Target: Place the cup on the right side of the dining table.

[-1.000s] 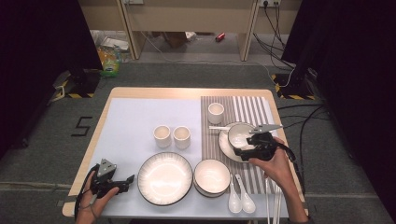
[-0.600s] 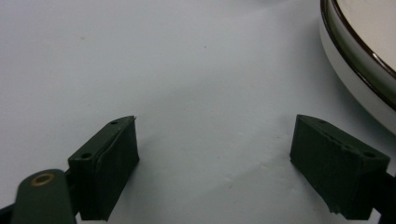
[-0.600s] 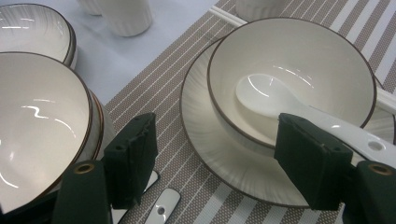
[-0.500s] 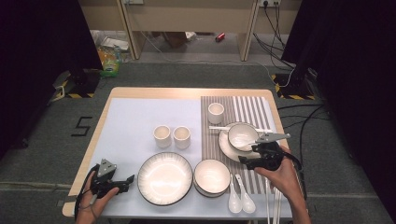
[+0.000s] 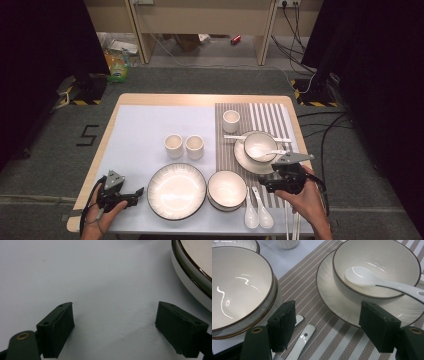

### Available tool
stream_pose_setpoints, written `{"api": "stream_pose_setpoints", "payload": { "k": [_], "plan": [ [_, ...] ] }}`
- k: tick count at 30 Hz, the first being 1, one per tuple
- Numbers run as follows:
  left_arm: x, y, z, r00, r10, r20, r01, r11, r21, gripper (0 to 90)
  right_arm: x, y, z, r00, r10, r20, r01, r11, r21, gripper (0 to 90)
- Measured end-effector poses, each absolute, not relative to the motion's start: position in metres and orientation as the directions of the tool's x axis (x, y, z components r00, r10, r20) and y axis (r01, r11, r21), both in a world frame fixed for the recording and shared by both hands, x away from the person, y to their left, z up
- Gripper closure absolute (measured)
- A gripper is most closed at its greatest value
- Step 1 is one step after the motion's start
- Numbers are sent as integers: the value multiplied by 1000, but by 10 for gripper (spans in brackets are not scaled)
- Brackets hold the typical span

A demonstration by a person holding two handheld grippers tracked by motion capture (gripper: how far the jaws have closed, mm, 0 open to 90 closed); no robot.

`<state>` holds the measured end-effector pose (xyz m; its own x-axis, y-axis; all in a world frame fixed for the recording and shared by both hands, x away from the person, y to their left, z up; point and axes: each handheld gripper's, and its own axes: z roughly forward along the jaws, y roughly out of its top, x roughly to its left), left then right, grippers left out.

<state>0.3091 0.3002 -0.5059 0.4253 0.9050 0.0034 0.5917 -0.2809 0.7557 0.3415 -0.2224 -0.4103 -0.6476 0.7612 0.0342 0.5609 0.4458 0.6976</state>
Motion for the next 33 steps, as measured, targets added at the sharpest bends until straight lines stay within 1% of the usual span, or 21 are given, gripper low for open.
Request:
{"api": "stream_pose_setpoints", "payload": {
  "k": [7,11,21,33],
  "plan": [
    [309,300,-506,425,905,4,592,-281,756,141,334,-229,-419,-629,777,37,571,429,699,297],
    [309,300,-506,425,905,4,589,-281,758,141,328,-233,-425,-613,790,0,571,443,692,291],
    [309,300,-506,424,906,5,589,-280,758,141,323,-243,-440,-597,801,31,593,416,690,286],
    [309,300,-506,425,905,4,590,-280,758,142,315,-256,-462,-577,816,41,610,397,686,270]
  ]
}}
